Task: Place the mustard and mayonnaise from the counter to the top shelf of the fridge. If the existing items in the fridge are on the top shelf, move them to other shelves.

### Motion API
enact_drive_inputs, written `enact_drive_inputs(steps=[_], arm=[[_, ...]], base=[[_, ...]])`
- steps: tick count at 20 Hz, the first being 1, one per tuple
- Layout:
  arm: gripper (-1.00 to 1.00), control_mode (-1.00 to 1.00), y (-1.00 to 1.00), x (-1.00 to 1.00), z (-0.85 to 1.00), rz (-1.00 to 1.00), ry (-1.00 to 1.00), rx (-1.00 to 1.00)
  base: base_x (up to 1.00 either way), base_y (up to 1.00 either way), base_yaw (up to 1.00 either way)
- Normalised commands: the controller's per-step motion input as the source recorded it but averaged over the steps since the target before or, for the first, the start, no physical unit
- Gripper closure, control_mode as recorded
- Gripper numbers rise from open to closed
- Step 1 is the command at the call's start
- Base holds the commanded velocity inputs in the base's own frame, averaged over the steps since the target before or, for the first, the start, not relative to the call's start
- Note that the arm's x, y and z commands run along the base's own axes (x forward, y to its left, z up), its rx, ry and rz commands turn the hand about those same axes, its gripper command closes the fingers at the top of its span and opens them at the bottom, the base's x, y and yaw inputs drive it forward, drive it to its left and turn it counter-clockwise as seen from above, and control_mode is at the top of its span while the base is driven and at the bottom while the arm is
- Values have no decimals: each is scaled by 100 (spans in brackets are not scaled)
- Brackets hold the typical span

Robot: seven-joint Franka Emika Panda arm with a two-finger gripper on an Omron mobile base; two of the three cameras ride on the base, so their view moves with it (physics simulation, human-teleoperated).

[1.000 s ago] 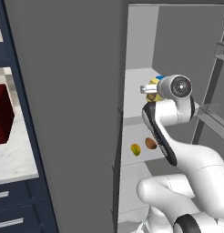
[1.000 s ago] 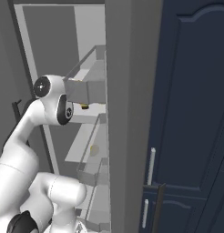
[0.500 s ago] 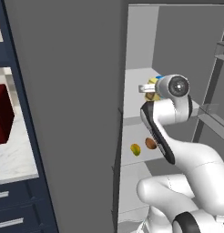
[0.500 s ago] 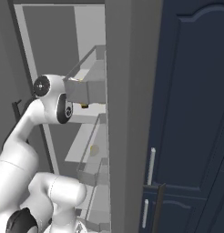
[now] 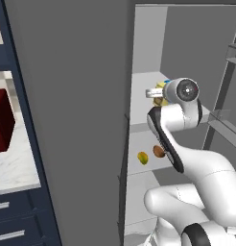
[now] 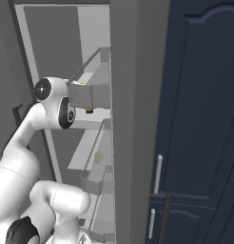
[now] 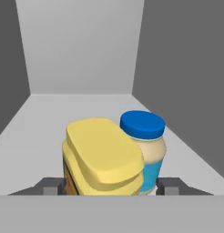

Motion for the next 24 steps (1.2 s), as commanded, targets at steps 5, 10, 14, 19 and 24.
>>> enact_drive_inputs(steps=[5,10,14,19,24], arm=[[-100,-100,0,-8,0,0,0,0],[-100,-100,0,-43,7,-1,0,0],[-100,-100,2,-100,42,-1,-2,0],[-100,-100,21,-100,72,0,0,0],[-100,-100,15,-100,63,0,0,0]], base=[[0,0,0],[0,0,0],[0,0,0],[0,0,0],[0,0,0]])
